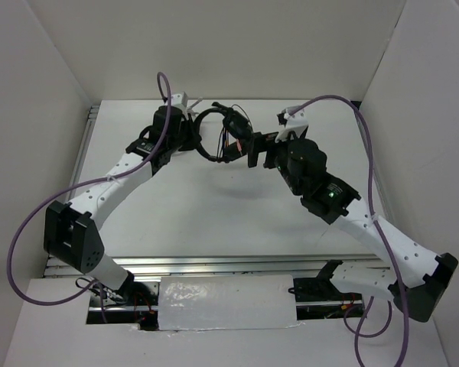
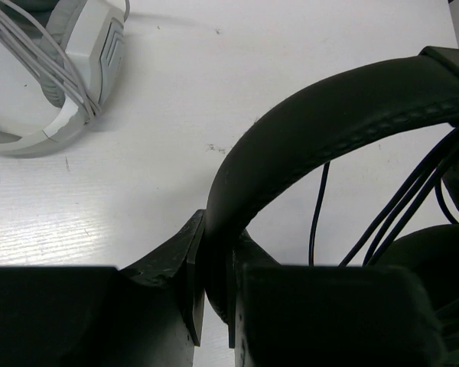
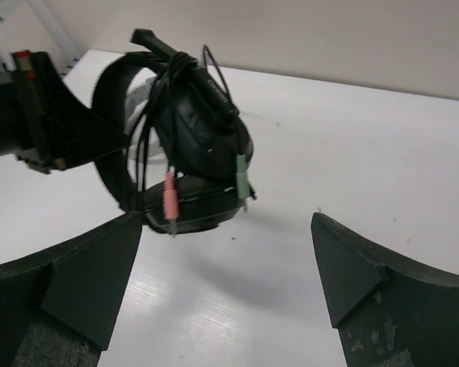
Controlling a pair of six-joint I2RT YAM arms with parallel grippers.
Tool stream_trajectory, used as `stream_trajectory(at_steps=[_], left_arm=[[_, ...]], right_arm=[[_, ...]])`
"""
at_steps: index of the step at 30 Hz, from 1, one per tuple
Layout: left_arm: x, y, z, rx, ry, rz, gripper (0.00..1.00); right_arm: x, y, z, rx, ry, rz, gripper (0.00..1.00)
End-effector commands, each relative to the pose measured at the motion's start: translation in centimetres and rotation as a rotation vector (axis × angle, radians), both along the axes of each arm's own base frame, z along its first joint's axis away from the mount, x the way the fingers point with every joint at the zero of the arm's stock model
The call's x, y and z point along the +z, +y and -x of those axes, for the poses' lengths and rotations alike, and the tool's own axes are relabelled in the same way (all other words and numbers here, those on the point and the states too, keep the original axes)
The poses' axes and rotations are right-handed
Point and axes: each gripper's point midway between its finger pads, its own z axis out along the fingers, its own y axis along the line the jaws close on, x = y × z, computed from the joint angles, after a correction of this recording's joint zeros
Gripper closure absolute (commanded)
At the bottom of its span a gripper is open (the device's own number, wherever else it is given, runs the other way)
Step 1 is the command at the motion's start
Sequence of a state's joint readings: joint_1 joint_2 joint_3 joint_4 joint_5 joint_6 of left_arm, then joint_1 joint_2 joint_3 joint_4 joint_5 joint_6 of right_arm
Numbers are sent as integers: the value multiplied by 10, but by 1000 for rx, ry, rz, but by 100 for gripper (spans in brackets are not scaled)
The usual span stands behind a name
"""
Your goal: Wrap the headphones
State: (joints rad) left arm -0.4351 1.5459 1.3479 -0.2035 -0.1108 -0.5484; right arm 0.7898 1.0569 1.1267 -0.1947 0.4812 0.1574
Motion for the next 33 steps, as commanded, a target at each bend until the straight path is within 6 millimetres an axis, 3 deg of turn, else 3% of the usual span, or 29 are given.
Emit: stream_trajectory(at_steps=[1,2,3,4,9,15,25,28,33], left_arm=[[67,-7,0,-25,-181,72,100],[67,-8,1,-29,-181,67,100],[67,-7,2,-27,-186,57,100],[69,-9,4,-32,-190,53,100],[71,-10,4,-29,-194,31,100],[70,-10,3,-16,-187,28,100],[73,-10,4,-24,-201,22,100],[73,-10,3,-20,-198,21,100],[74,-11,1,-23,-198,26,100]], right_arm=[[41,-2,-22,61,-117,22,0],[36,14,-27,159,-102,45,0],[32,9,-36,169,-78,58,0],[43,11,-39,196,-90,50,0],[33,38,-45,391,-47,55,0],[26,49,-57,406,30,23,5],[16,48,-68,382,57,28,8],[14,50,-67,399,65,25,15],[13,58,-63,438,69,10,41]])
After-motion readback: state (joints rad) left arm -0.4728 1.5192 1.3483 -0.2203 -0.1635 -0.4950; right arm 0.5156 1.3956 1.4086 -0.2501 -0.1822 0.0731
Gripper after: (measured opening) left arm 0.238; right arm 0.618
